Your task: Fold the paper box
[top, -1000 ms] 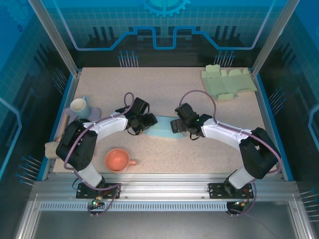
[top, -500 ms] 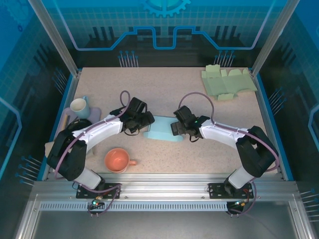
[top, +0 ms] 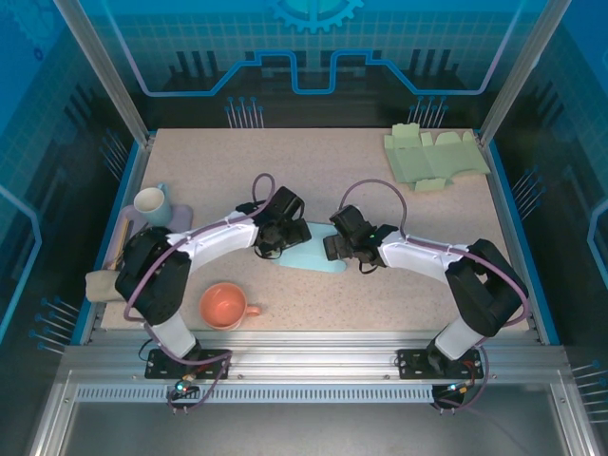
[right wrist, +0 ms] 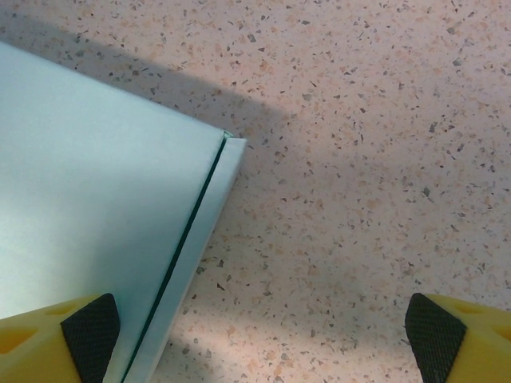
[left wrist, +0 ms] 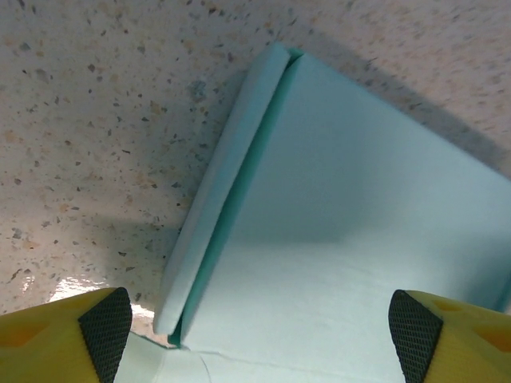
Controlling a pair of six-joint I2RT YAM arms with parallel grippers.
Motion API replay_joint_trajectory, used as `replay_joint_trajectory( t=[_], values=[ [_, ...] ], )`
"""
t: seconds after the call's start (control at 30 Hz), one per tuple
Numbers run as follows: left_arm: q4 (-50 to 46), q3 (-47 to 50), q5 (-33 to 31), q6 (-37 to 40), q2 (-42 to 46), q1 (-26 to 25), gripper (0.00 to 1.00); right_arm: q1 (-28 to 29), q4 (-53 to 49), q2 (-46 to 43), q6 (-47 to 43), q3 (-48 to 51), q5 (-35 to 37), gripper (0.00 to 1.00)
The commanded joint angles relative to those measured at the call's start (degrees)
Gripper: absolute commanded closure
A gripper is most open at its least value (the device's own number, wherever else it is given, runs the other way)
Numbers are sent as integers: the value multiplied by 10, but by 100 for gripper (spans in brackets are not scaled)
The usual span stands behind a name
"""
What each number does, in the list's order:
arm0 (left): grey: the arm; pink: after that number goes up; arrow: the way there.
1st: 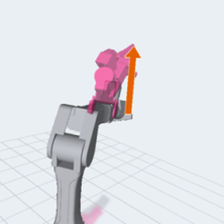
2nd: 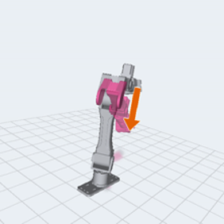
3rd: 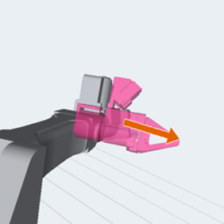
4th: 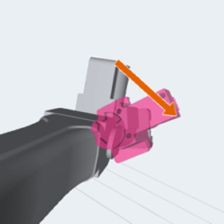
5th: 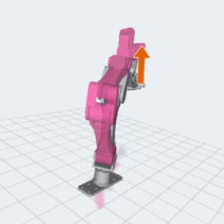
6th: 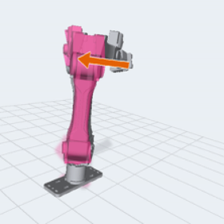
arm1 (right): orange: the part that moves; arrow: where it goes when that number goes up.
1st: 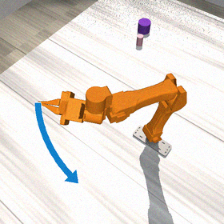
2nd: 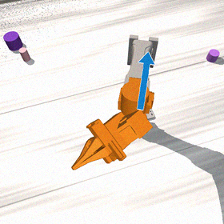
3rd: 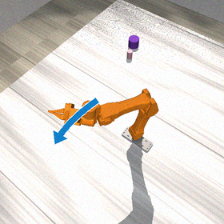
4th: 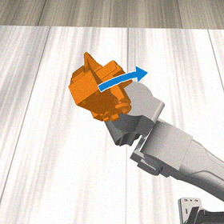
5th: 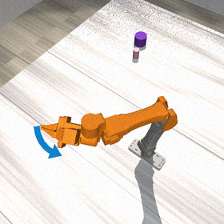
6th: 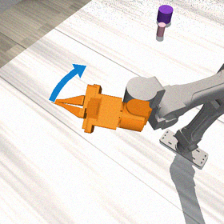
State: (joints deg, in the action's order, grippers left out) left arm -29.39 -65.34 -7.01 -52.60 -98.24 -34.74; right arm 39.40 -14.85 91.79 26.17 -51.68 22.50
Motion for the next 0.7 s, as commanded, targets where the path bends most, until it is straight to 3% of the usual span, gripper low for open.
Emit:
replay_joint_trajectory(
  t=[0.0, 0.67],
  values=[
    [-23, -25, 16, -2, -23, 0, 13, 10, -7, 3, 10, 10, -7, 4],
    [-95, -61, 54, -19, -59, 0, 12, 9, -2, -11, 21, 29, 3, 4]
  ],
)
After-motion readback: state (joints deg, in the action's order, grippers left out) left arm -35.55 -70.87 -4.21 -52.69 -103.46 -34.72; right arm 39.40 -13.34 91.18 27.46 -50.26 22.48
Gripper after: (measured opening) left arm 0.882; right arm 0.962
